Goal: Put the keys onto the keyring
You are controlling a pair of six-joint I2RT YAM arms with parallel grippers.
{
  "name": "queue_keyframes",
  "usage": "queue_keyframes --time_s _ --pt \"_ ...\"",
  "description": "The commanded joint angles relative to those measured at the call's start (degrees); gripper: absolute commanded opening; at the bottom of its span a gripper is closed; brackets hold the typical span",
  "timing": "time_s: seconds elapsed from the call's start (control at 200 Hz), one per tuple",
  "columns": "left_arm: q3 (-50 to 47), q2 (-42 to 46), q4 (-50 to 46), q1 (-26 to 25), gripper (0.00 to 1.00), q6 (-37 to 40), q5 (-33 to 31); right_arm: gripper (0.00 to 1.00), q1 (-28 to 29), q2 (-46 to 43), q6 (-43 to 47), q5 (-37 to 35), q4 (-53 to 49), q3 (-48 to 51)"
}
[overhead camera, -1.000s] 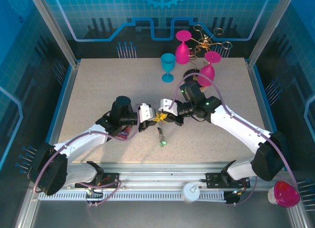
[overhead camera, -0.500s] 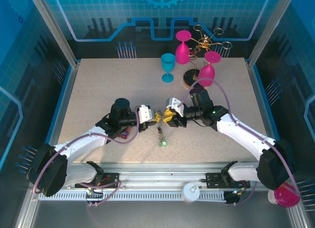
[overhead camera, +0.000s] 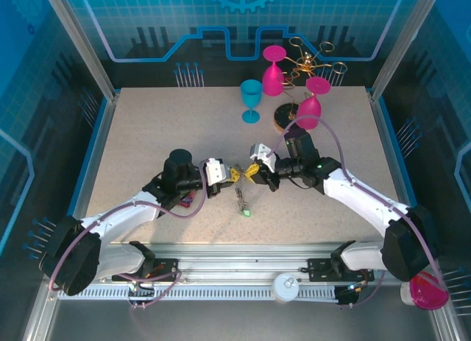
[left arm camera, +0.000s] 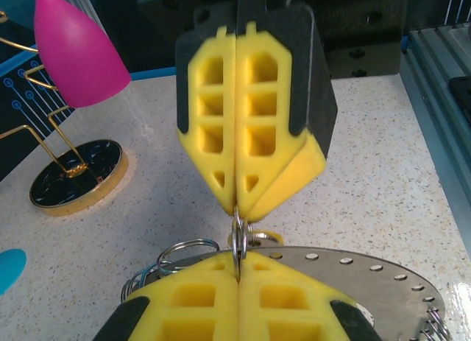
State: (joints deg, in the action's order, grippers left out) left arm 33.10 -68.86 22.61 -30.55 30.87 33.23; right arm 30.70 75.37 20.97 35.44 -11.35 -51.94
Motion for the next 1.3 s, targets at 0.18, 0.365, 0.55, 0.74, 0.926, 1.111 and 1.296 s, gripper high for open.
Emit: queue_keyframes --time_s 0.18,0.365,0.55,0.74,0.926,1.111,1.296 --pt "-0.30 1.88 5.02 -0.28 0.00 -1.08 3.59 0.32 -0.27 -3.38 -2.61 3.79 7.09 1.23" --pt "-0.23 1.10 5.51 -0.23 0.00 -1.67 4.81 0.30 -0.20 -3.52 0.01 4.85 9.15 2.80" --pt "0.03 1.04 5.22 -0.30 0.00 -1.87 5.09 0.29 0.23 -1.02 1.16 7.48 8.51 2.16" --pt "0.27 0.90 4.96 -0.30 0.00 -1.94 5.45 0.26 0.33 0.40 2.17 8.24 7.66 1.85" --pt "0.40 0.83 5.54 -0.25 0.00 -2.35 5.78 0.15 0.58 1.44 2.97 8.63 7.20 1.11" --pt "1.39 0.30 4.38 -0.22 0.07 -4.35 4.58 0.00 0.74 1.20 4.08 7.99 6.34 -1.28" --pt "4.68 1.87 -6.60 -0.29 0.15 -1.25 0.47 0.00 4.09 2.24 14.90 -3.16 -11.82 -8.68"
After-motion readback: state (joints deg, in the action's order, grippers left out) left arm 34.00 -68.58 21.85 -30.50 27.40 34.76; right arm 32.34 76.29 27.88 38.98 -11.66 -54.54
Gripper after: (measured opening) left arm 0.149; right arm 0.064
